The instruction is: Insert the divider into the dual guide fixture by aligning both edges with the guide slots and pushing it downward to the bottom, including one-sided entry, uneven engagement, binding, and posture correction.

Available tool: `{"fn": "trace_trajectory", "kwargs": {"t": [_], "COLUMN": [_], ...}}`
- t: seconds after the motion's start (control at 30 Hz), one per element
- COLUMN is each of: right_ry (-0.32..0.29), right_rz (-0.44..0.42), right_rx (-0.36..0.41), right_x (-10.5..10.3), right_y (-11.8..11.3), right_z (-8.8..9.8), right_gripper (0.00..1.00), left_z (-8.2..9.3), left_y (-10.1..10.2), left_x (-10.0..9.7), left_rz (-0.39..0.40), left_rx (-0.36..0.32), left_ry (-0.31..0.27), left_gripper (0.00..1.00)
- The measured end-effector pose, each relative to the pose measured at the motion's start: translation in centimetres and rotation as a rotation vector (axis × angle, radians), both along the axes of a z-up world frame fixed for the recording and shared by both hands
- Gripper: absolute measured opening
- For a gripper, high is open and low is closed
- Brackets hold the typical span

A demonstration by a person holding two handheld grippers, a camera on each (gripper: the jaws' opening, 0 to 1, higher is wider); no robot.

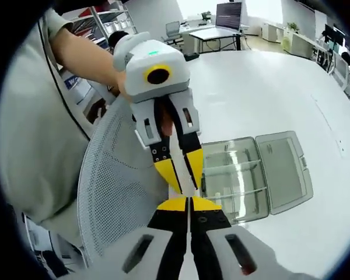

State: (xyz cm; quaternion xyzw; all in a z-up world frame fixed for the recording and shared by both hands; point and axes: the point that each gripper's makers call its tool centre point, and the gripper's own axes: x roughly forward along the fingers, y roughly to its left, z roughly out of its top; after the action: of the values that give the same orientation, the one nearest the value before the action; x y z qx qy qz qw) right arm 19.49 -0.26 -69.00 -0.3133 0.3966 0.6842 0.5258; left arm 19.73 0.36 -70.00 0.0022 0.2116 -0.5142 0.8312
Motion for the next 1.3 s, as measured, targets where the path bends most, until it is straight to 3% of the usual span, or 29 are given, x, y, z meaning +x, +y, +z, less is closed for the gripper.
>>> {"fn": "trace_trajectory", "kwargs": {"t": [0.37, 1.3], "right_ry": [-0.046, -0.183], "right_rz": [-0.021, 0.005], "right_rx": [0.001, -0.018], "right_x": [1.5, 5.0], "right_y": [-0.3, -1.0], "right_z": [-0.3, -2.6], "right_gripper": [0.00, 0.00], "left_z": [0.5, 0.2], "left_y": [0.5, 1.4], "left_x": [0.5, 1.1], "left_rz": [0.034, 0.111], "left_rx": [0.014, 0.000], "left_ry": [-0.029, 0.006], "left_gripper": [0.20, 0.41]}}
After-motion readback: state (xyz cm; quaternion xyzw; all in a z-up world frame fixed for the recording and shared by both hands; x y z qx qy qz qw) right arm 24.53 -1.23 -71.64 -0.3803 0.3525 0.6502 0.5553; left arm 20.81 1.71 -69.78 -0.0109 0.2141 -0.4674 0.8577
